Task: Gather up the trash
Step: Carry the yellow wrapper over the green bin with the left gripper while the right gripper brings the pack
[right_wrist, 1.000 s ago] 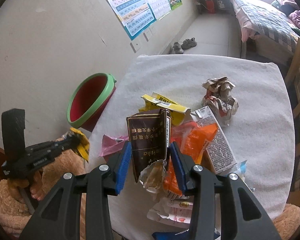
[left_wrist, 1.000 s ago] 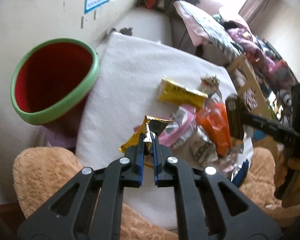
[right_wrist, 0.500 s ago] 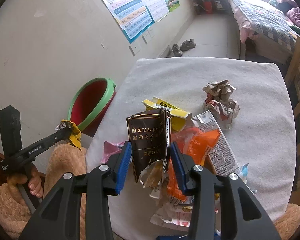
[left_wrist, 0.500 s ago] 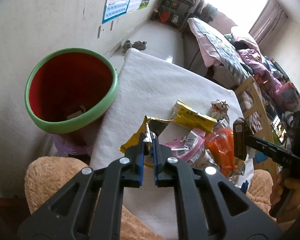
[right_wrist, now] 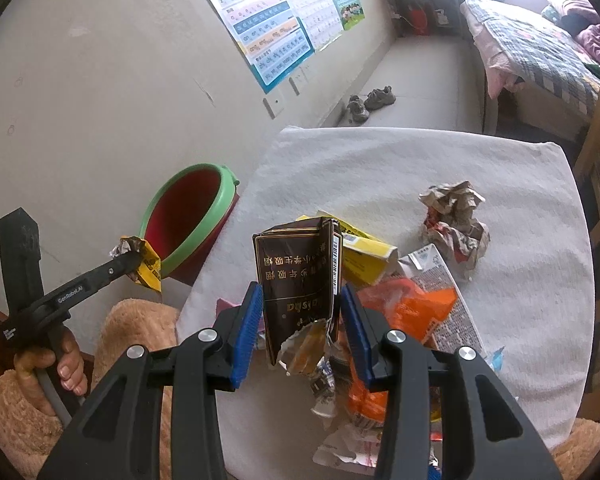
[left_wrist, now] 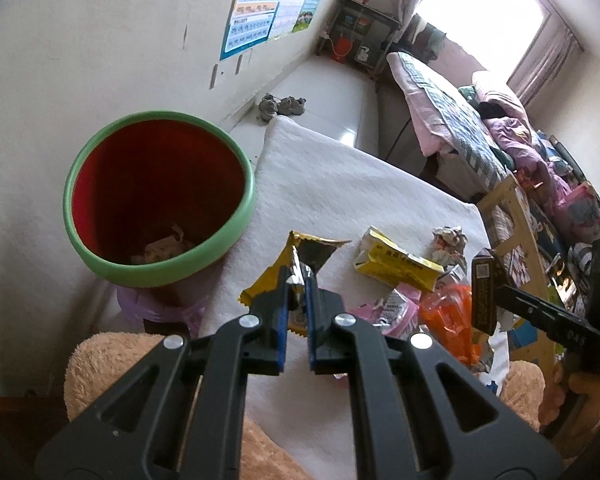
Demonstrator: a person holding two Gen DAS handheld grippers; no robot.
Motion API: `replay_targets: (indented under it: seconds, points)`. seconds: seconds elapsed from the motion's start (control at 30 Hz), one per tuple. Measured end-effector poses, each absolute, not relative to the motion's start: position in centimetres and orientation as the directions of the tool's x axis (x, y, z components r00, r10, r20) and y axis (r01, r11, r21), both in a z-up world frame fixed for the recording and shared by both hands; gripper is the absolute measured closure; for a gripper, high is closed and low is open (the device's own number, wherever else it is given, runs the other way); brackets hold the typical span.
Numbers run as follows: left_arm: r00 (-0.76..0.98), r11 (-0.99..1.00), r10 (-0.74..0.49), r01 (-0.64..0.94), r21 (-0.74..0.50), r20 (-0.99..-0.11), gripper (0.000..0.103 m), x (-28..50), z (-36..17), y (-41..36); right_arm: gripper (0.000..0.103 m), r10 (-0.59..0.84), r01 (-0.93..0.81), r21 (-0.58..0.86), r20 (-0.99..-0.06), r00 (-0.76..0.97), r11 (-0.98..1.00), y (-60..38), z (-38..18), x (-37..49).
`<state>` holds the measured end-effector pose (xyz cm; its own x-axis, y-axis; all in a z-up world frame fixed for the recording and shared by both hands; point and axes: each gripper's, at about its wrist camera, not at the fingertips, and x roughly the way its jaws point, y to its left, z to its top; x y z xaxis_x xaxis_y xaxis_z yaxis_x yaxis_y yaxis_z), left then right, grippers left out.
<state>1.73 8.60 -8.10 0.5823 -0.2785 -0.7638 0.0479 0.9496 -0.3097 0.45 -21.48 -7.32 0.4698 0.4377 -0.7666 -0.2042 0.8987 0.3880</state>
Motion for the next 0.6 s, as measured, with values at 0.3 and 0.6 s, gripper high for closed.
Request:
replay_targets:
  seconds: [0.3, 0.6]
  points:
    - [0.612, 0.955, -0.242, 0.010, -0.298, -0.753, 0.096, 2.1, -7.5, 10.0, 0.064, 0.454, -0.227, 0.394, -0.759, 0.467, 0.891, -20.0, -7.1, 1.3]
    - [0.630, 0.958, -0.214, -0.012, -0.285, -0.746, 0.096, 2.4, -7.0, 10.7, 0.064, 0.467, -0.241, 0.400, -0.748, 0.472, 0.884, -18.8, -6.7, 1.9]
